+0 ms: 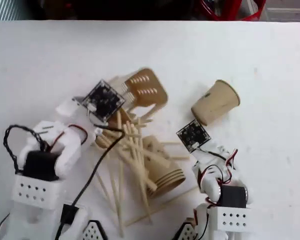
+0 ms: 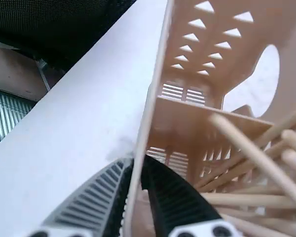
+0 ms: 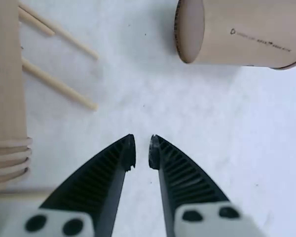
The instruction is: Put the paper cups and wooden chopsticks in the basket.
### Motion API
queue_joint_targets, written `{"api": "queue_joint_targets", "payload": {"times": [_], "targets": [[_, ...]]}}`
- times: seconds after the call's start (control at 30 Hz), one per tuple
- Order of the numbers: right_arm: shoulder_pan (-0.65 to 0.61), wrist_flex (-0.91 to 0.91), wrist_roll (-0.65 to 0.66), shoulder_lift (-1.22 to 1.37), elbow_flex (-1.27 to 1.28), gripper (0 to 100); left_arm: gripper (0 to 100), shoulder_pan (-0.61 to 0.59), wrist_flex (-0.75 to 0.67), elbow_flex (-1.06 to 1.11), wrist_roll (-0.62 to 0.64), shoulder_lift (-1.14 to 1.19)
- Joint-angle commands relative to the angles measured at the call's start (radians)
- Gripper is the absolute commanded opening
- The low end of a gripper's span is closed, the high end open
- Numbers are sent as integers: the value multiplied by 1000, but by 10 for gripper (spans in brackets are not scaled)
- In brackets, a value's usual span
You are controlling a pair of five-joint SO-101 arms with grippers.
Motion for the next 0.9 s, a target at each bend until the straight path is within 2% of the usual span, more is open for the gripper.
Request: {"api": "queue_joint_targets", "payload": {"times": [0.0, 0.23, 0.37, 0.53, 0.7, 0.87], "targets": [[12, -21, -6, -1, 0, 60, 20, 4, 44, -242, 61, 170], [51, -35, -6, -1, 8, 60, 20, -79, 181, -686, 195, 604], [51, -35, -6, -1, 8, 60, 20, -105, 324, -919, 242, 773], [53, -61, 0, -1, 44, 60, 20, -163, 437, -1120, 295, 946], [54, -94, 0, -1, 64, 60, 20, -222, 457, -1261, 374, 1063], [54, -96, -6, -1, 64, 60, 20, -242, 477, -1428, 393, 1152]]}}
